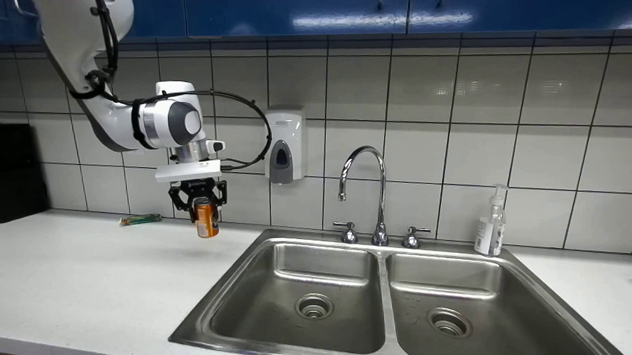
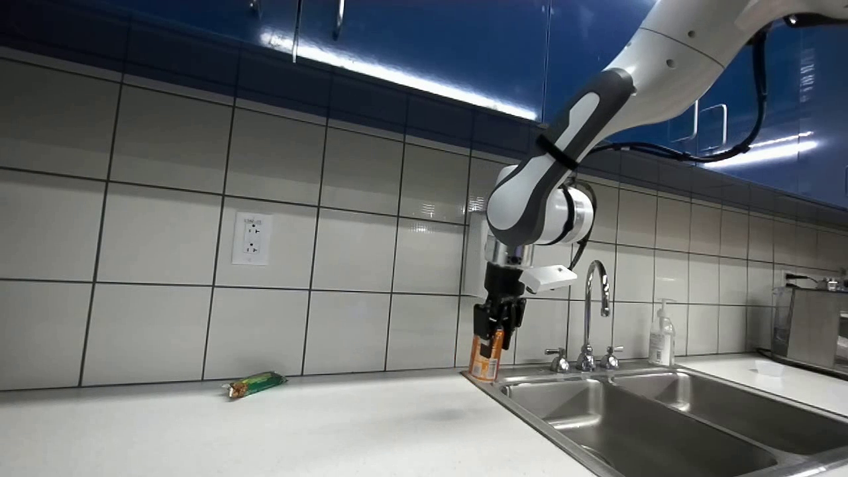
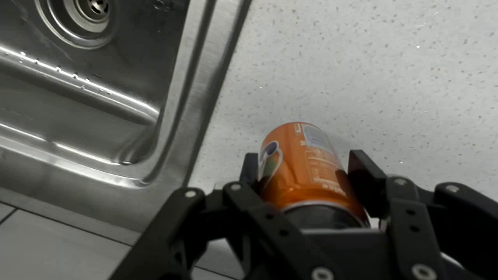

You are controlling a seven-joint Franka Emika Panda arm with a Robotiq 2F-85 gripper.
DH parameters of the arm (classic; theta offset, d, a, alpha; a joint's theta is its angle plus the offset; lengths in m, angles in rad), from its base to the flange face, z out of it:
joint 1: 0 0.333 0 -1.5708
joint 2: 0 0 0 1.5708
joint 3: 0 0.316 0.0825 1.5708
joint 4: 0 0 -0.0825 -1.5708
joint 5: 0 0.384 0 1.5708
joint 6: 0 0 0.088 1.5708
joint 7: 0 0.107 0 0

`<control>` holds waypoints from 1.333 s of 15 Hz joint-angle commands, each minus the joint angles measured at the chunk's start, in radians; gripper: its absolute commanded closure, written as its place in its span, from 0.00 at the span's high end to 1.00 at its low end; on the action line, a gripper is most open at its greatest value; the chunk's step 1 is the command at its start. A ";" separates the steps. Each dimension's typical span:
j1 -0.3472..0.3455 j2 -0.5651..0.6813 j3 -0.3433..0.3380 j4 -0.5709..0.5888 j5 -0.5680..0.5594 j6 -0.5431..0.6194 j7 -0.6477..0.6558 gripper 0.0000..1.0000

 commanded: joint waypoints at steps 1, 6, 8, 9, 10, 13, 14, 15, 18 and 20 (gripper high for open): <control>-0.040 -0.038 -0.023 -0.017 0.024 -0.004 -0.006 0.36; -0.082 -0.046 -0.067 -0.030 0.028 0.000 -0.002 0.36; -0.097 -0.050 -0.083 -0.040 0.032 0.001 -0.002 0.36; -0.106 -0.056 -0.089 -0.048 0.037 0.001 -0.007 0.36; -0.113 -0.062 -0.093 -0.058 0.042 0.001 -0.011 0.36; -0.125 -0.076 -0.105 -0.094 0.039 0.008 -0.010 0.36; -0.125 -0.080 -0.110 -0.107 0.033 0.011 -0.006 0.36; -0.128 -0.084 -0.113 -0.121 0.035 0.008 -0.011 0.36; -0.137 -0.081 -0.135 -0.148 0.022 0.013 0.001 0.36; -0.146 -0.073 -0.154 -0.157 0.021 0.008 0.008 0.36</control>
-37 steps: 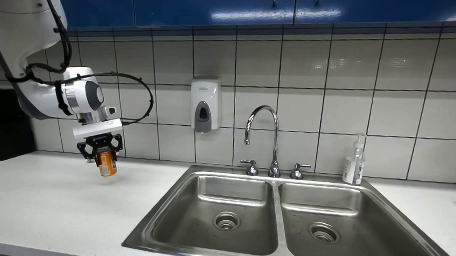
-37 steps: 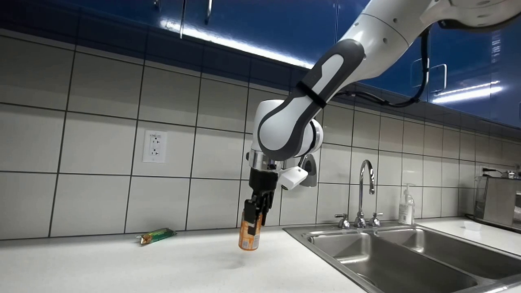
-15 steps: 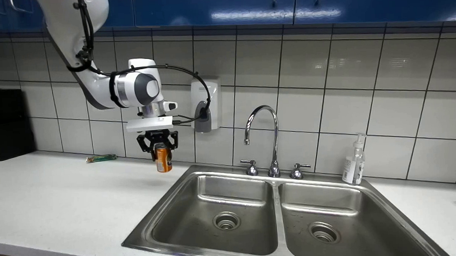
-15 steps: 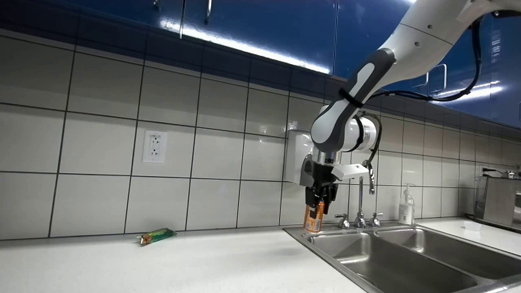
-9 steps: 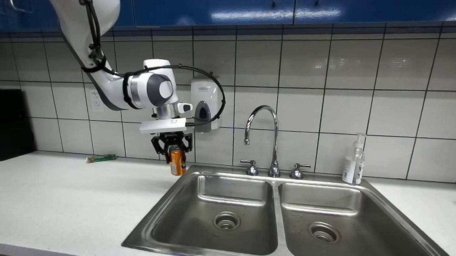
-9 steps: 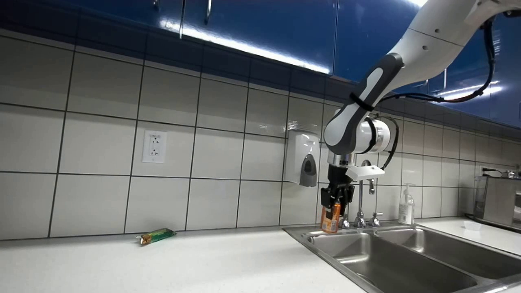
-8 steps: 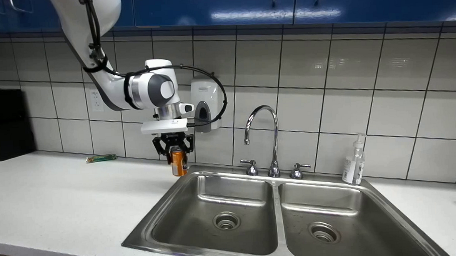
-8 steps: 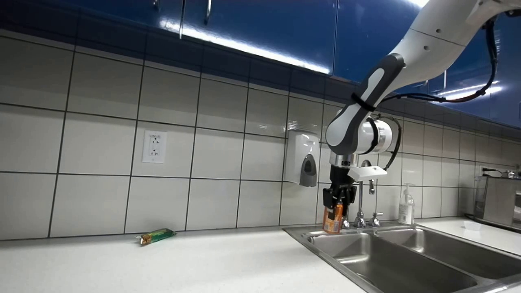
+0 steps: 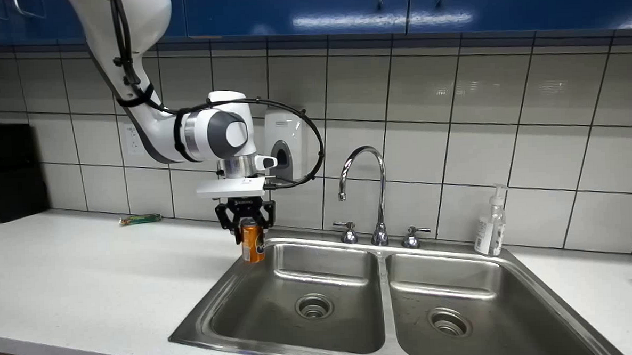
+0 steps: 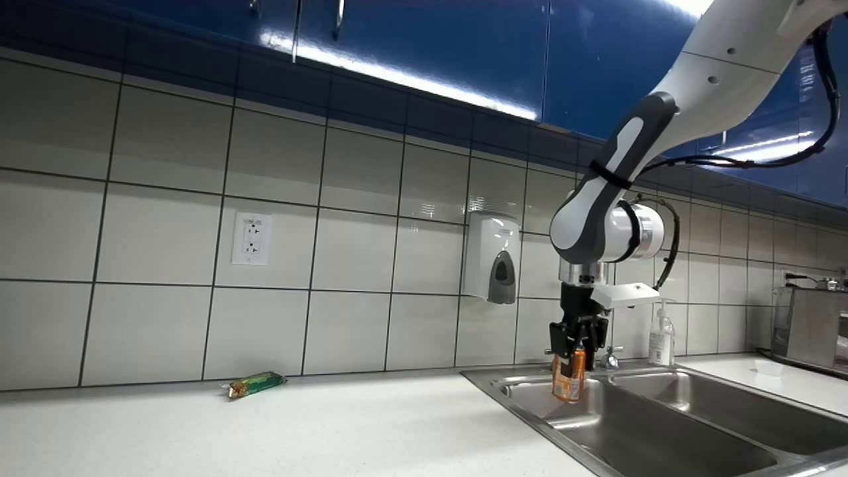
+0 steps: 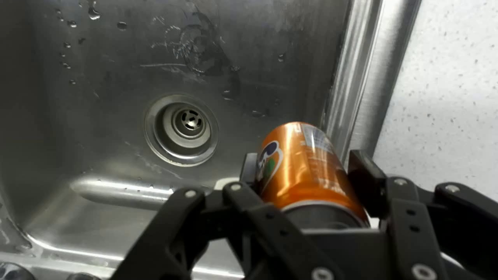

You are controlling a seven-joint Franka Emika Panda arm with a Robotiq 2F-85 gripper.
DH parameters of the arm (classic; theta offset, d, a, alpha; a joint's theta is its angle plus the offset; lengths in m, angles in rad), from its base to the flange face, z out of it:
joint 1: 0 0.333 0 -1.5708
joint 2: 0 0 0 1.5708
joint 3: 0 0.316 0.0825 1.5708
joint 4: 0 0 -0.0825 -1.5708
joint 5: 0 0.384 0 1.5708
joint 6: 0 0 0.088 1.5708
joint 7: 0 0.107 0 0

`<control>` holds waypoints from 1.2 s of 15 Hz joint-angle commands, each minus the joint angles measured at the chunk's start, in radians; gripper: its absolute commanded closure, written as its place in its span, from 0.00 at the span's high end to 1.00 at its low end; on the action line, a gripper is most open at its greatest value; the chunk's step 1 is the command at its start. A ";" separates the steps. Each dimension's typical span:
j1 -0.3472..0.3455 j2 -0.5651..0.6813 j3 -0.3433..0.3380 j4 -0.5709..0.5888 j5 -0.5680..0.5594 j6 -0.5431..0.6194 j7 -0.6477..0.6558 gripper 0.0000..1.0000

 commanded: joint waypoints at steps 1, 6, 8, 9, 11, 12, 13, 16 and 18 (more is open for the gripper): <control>-0.035 -0.031 -0.024 -0.041 0.004 0.007 0.005 0.36; -0.076 -0.008 -0.069 -0.054 0.005 0.009 0.024 0.36; -0.089 0.017 -0.083 -0.051 0.007 0.005 0.035 0.36; -0.095 0.036 -0.089 -0.046 0.006 0.007 0.039 0.36; -0.103 0.070 -0.095 -0.034 0.009 -0.001 0.047 0.36; -0.109 0.089 -0.092 -0.028 0.017 -0.002 0.041 0.36; -0.114 0.107 -0.089 -0.018 0.027 -0.004 0.033 0.36; -0.120 0.162 -0.078 0.020 0.049 -0.011 0.030 0.36; -0.121 0.200 -0.071 0.051 0.061 -0.021 0.026 0.36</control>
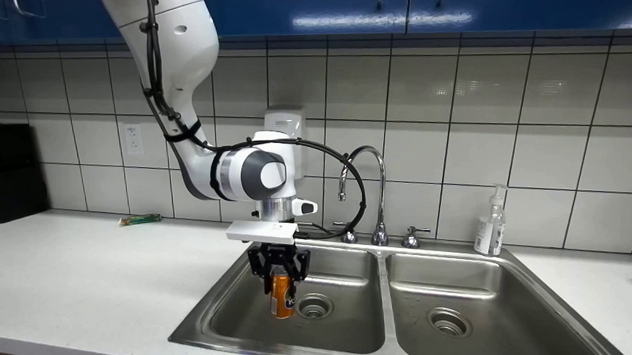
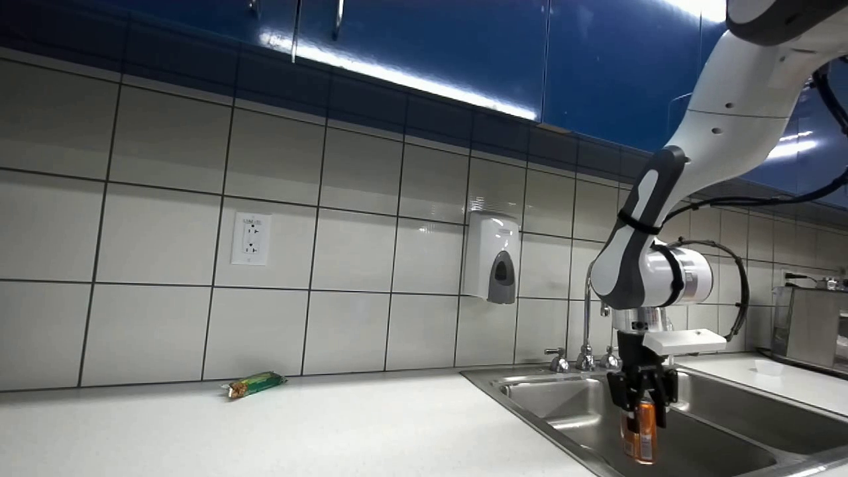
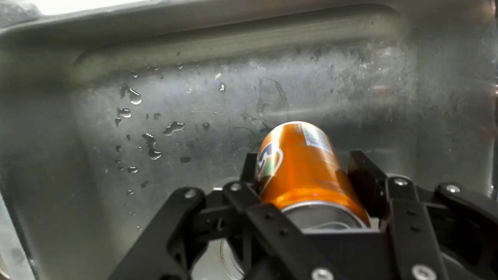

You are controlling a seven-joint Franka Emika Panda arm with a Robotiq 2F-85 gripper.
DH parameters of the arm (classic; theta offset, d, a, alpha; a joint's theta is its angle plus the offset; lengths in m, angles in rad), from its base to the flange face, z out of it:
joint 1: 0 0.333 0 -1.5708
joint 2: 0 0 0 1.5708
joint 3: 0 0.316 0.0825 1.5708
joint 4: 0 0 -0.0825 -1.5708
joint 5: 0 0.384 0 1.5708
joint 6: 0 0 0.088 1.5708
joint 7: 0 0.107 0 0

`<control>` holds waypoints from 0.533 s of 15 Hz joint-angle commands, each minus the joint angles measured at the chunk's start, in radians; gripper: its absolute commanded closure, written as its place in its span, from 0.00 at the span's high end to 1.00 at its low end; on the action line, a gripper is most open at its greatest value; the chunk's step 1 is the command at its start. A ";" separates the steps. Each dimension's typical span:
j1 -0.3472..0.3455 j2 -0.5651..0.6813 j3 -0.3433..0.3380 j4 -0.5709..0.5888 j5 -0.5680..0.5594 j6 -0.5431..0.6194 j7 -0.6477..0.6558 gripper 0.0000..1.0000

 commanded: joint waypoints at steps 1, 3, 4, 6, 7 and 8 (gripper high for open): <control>-0.023 0.071 0.030 0.083 0.030 -0.024 -0.001 0.36; -0.022 0.112 0.031 0.115 0.028 -0.024 0.007 0.36; -0.027 0.132 0.037 0.130 0.034 -0.021 0.003 0.36; -0.032 0.177 0.043 0.164 0.041 -0.009 0.002 0.36; -0.034 0.196 0.043 0.180 0.044 -0.003 0.006 0.36; -0.040 0.215 0.050 0.200 0.053 0.000 -0.001 0.36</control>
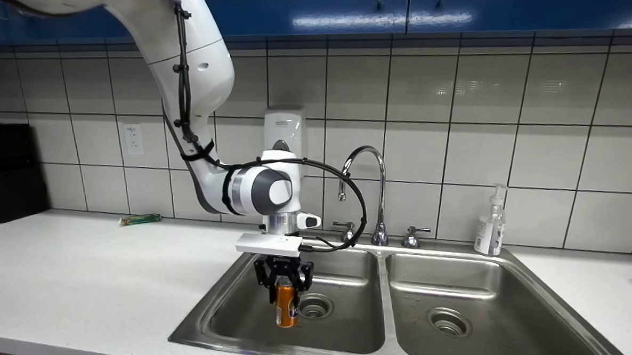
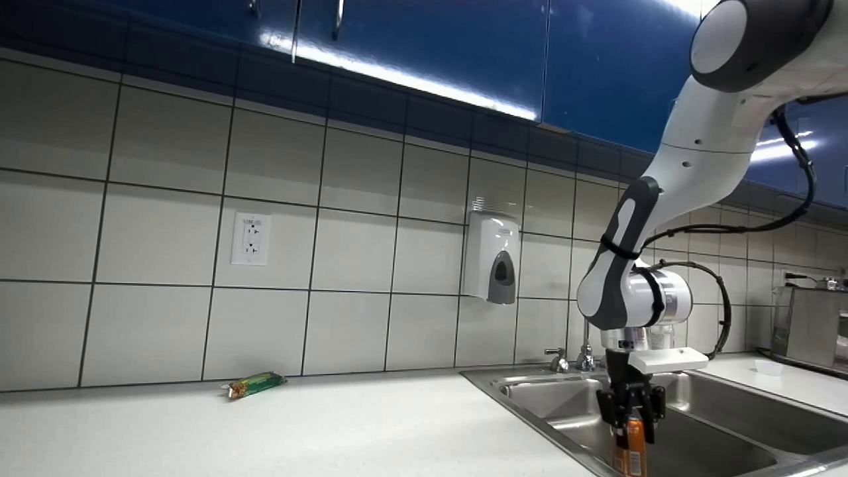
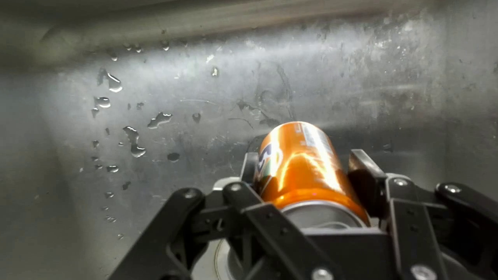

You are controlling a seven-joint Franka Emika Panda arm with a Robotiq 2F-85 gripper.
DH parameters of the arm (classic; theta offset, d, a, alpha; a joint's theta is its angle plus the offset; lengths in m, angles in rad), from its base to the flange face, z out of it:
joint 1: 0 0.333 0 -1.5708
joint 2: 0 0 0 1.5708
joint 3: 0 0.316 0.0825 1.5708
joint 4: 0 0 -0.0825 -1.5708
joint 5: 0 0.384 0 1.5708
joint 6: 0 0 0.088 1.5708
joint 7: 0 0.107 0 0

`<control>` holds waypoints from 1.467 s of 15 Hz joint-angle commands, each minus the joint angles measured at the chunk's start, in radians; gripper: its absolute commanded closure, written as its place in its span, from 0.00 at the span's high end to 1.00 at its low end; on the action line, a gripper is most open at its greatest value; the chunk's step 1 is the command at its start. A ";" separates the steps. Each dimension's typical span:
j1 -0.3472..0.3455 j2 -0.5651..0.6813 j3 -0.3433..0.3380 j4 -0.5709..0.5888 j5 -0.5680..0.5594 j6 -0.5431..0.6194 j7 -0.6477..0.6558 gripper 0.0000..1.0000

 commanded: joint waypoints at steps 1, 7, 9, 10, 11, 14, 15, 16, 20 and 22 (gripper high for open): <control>-0.044 0.078 0.041 0.096 0.030 0.007 -0.002 0.36; -0.059 0.191 0.058 0.226 0.035 0.033 0.008 0.36; -0.064 0.233 0.063 0.271 0.037 0.024 0.012 0.36; -0.066 0.254 0.065 0.290 0.037 0.020 0.013 0.36; -0.067 0.275 0.065 0.309 0.037 0.018 0.016 0.36; -0.073 0.321 0.071 0.363 0.042 -0.003 0.019 0.36; -0.073 0.328 0.072 0.371 0.043 -0.003 0.021 0.36; -0.074 0.336 0.072 0.382 0.045 -0.005 0.021 0.36; -0.077 0.347 0.071 0.407 0.054 -0.025 0.025 0.36; -0.077 0.349 0.068 0.415 0.056 -0.038 0.031 0.88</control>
